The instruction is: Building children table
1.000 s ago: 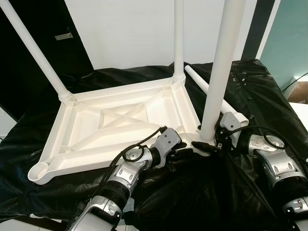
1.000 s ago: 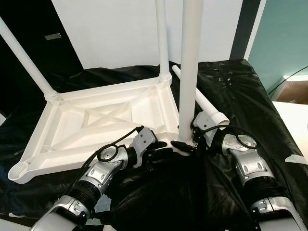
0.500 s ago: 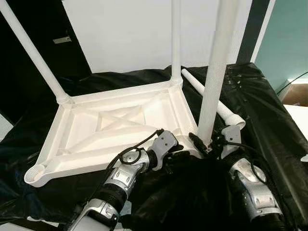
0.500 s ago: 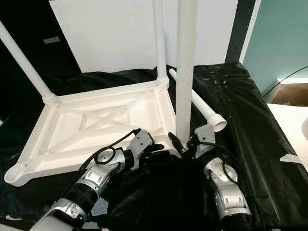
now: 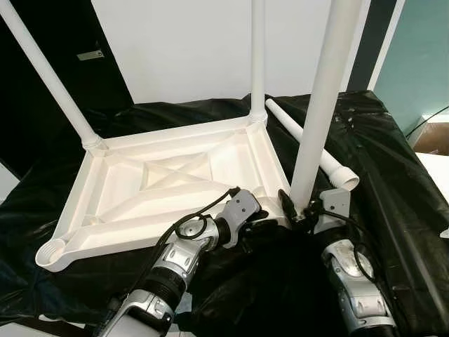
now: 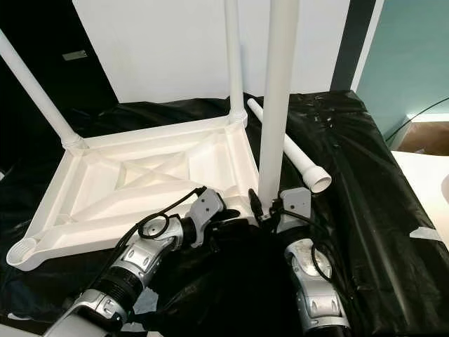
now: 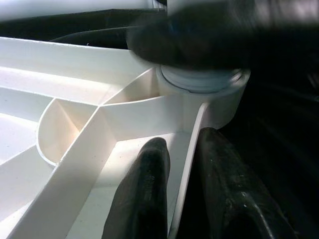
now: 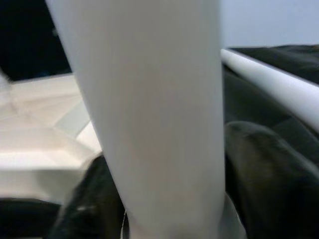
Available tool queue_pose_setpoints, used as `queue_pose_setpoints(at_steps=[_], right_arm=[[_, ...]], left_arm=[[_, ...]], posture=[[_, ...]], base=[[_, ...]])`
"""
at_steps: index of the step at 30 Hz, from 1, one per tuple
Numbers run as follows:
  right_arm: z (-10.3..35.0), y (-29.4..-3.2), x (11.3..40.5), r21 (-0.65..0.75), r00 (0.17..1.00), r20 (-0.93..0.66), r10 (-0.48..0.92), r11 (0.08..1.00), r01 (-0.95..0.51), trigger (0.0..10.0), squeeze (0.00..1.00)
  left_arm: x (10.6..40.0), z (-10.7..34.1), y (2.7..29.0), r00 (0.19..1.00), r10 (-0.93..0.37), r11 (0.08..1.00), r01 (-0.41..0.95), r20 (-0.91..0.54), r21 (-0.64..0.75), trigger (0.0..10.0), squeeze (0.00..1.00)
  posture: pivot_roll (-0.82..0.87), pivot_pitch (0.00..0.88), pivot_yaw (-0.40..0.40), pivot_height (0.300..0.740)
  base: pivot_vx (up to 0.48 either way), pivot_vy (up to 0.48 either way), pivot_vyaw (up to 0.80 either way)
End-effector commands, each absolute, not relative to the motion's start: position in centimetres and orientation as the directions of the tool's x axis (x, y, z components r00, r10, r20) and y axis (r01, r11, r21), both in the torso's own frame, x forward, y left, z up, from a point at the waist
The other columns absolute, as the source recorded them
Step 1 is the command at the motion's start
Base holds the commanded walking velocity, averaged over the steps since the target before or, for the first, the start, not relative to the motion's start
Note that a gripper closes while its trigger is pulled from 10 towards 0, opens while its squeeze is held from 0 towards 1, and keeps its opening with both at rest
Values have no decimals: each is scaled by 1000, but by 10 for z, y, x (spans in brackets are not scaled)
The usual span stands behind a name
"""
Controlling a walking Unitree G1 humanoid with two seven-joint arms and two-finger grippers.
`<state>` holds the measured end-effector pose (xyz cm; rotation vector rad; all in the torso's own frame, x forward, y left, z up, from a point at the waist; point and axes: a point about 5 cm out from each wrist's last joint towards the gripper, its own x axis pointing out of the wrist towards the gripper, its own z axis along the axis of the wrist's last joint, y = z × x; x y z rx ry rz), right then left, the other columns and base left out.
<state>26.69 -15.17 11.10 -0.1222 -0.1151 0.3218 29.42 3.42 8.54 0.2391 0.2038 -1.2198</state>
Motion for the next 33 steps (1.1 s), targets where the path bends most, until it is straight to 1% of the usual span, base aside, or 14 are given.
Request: queue_pose_setpoints(at_steps=[1, 2, 3, 6, 8, 13, 14, 15, 21, 24, 28, 30, 32, 33], right_arm=[[107, -147, 269, -142, 912, 57, 407, 907, -396, 10000, 1000], [108, -147, 270, -164, 891, 50, 452, 883, -439, 10000, 1000], [113, -150, 275, -214, 861, 42, 508, 846, -489, 10000, 0], [117, -154, 280, -243, 839, 36, 543, 819, -520, 10000, 0], [130, -167, 291, -302, 775, 8, 632, 741, -600, 10000, 0], [138, -177, 299, -351, 732, -36, 680, 678, -646, 10000, 0], [139, -179, 301, -376, 707, -64, 705, 639, -671, 9569, 0], [140, -180, 304, -387, 685, -88, 723, 609, -693, 0, 0], [140, -180, 312, -402, 613, -168, 772, 514, -758, 0, 0], [138, -182, 312, -395, 608, -184, 772, 508, -765, 0, 0], [135, -188, 311, -354, 635, -175, 752, 554, -754, 0, 0], [130, -191, 309, -314, 703, -128, 699, 644, -698, 0, 0], [128, -192, 308, -294, 738, -105, 666, 688, -663, 0, 0], [118, -194, 302, -237, 852, -15, 524, 826, -512, 0, 0]], left_arm=[[279, 52, 43, 255, -879, 299, 953, -403, -47, 10000, 0], [279, 52, 43, 255, -879, 298, 953, -403, -47, 10000, 0], [278, 52, 43, 254, -879, 297, 954, -404, -48, 10000, 0], [278, 52, 43, 253, -879, 297, 954, -404, -49, 10000, 0], [278, 51, 43, 253, -878, 298, 953, -406, -50, 10000, 0], [278, 51, 43, 252, -878, 298, 953, -406, -52, 10000, 0], [278, 51, 43, 252, -878, 298, 953, -406, -53, 10000, 0], [277, 50, 43, 253, -878, 299, 953, -408, -53, 10000, 0], [278, 49, 47, 256, -873, 302, 952, -415, -49, 10000, 0], [277, 49, 48, 256, -872, 302, 952, -416, -48, 10000, 0], [277, 48, 48, 255, -872, 302, 952, -418, -49, 10000, 0], [277, 48, 47, 258, -871, 305, 951, -417, -47, 10000, 0], [277, 48, 47, 261, -871, 306, 951, -415, -46, 10000, 0], [277, 48, 47, 266, -871, 311, 949, -413, -46, 10000, 0]], posture=[[-61, 0, 85, 740], [-61, 0, 85, 740], [-64, 0, 84, 740], [-64, 0, 84, 740], [-66, 0, 84, 740], [-65, 0, 83, 740], [-65, 0, 83, 740], [-65, 0, 83, 740], [-51, 0, 79, 740], [-51, 0, 79, 740], [-49, 0, 75, 740], [-42, 0, 67, 740], [-40, 0, 65, 740], [-35, 0, 60, 740]], base=[[0, 0, 0], [0, 0, 0], [0, 0, 0], [0, 0, 0], [0, 0, 0], [0, 0, 0], [0, 0, 0], [0, 0, 0], [0, 0, 0], [0, 0, 0], [0, 0, 0], [0, 0, 0], [0, 0, 0], [0, 0, 0]])
